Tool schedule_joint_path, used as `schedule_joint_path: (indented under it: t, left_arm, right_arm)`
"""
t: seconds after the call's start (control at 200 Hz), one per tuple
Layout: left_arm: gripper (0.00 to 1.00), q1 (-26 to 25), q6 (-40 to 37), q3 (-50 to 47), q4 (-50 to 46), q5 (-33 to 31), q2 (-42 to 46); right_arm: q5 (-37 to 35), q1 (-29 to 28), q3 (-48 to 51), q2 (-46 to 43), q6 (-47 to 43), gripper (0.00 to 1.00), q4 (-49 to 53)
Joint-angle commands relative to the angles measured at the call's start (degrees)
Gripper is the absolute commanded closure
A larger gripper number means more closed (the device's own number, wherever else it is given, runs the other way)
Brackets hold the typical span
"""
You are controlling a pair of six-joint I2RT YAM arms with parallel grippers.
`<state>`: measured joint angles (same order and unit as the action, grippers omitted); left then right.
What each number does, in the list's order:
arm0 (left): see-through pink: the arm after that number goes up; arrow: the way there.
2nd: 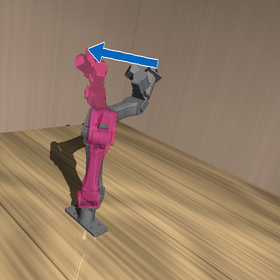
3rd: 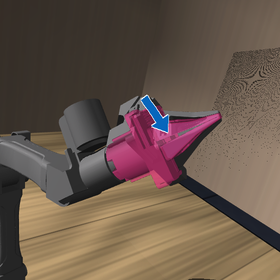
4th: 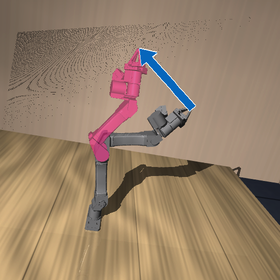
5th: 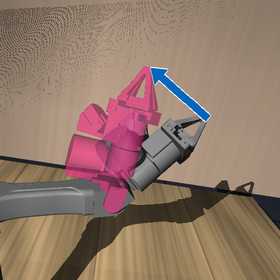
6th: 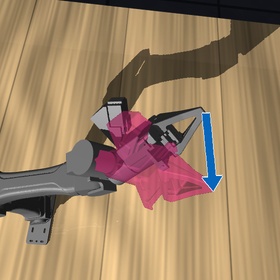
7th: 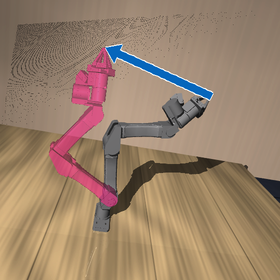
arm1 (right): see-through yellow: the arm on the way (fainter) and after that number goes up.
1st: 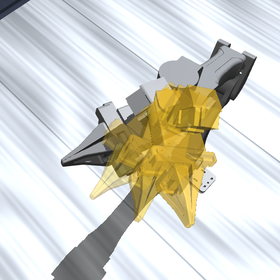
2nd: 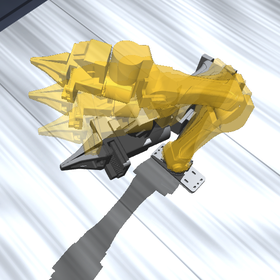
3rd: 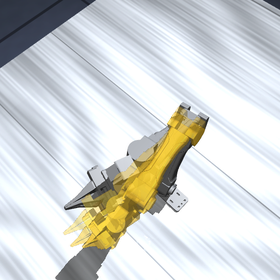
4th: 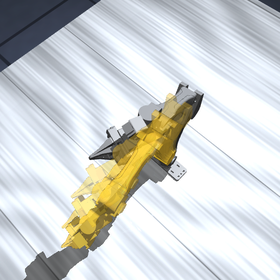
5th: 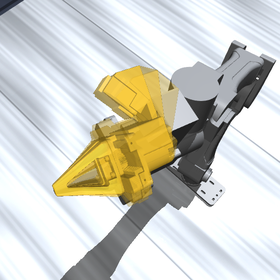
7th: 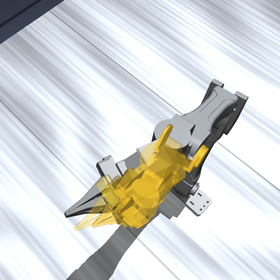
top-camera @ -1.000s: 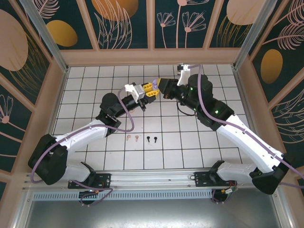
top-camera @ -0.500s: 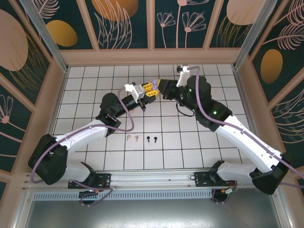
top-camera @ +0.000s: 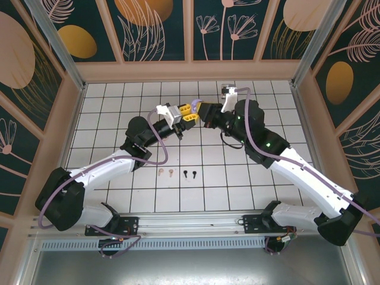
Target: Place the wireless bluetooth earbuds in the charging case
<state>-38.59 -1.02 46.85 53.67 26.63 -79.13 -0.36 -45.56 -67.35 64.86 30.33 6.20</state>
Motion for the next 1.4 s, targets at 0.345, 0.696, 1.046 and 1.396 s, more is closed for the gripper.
schedule_joint_path:
  t: [0.345, 0.696, 1.046, 1.396]
  left_arm:
    - [1.00, -0.21, 1.34, 1.83, 5.31, -0.70, 0.77]
    - [1.00, -0.23, 1.74, -1.26, 4.57, -0.84, 1.20]
    - [1.00, -0.24, -0.02, -1.11, -5.35, 5.58, 1.28]
    - [1.00, -0.44, -1.35, 1.47, -8.89, 8.74, -0.65]
  right_arm:
    - [-5.16, -0.58, -2.08, -1.97, 0.08, 0.43, 4.50]
    - [-6.42, 1.60, -7.68, -4.63, 0.76, 0.33, 12.60]
    - [6.89, 11.62, -18.78, 9.40, -2.20, 0.77, 22.98]
    - [17.89, 13.58, -27.79, 21.40, -6.54, 0.95, 31.35]
